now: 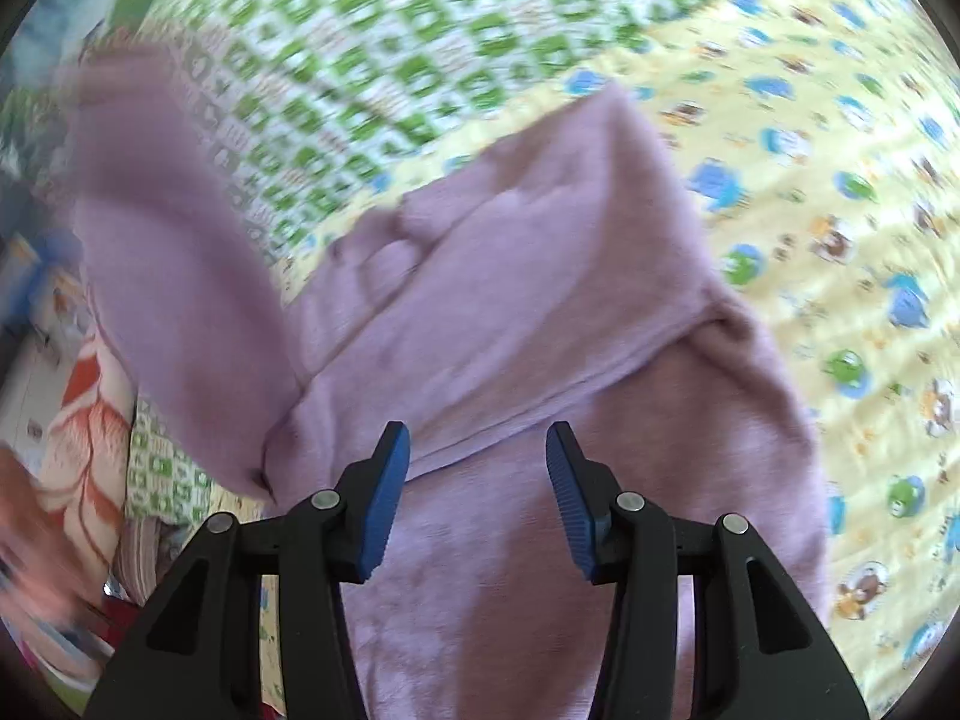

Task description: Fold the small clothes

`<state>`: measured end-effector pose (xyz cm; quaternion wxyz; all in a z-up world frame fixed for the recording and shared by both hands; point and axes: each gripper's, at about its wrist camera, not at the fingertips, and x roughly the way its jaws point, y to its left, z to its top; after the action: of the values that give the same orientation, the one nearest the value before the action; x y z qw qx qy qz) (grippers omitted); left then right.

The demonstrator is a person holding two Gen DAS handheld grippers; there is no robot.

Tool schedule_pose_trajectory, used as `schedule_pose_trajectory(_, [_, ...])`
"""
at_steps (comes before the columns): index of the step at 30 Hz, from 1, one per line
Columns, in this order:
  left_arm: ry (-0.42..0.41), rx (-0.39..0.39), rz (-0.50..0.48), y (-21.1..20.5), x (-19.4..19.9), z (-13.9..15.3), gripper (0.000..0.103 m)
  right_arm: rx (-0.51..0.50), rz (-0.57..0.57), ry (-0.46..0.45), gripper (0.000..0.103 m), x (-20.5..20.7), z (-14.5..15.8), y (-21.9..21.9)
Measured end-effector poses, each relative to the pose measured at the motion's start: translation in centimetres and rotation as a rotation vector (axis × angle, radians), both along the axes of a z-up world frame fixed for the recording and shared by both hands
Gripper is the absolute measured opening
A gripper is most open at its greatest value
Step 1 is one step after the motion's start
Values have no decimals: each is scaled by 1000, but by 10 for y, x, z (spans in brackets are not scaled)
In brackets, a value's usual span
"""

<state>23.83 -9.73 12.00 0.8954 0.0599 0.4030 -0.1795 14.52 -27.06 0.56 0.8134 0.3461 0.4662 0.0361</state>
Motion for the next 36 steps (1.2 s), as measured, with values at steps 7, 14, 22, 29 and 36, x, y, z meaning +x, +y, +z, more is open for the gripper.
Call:
schedule_pose_trajectory(7, [133,185,162,90,-44,-87,64,19,-1,50,52,-3,-24,-19])
schedule_pose_trajectory(14, [271,296,384,197,-72,-144,66,-56,39,40,57,43,-35,-22])
schedule_pose_trajectory(22, [251,286,455,205,-28,-169,68,-263,110,137,62,109,-62,-16])
schedule_pose_trajectory(29, [235,278,547,219,-5,-165,70,-22,261,-157,6,108,67,18])
schedule_pose_trajectory(36, [243,142,783,253,4,-151,72,-18,181,-494,5,70,192,-34])
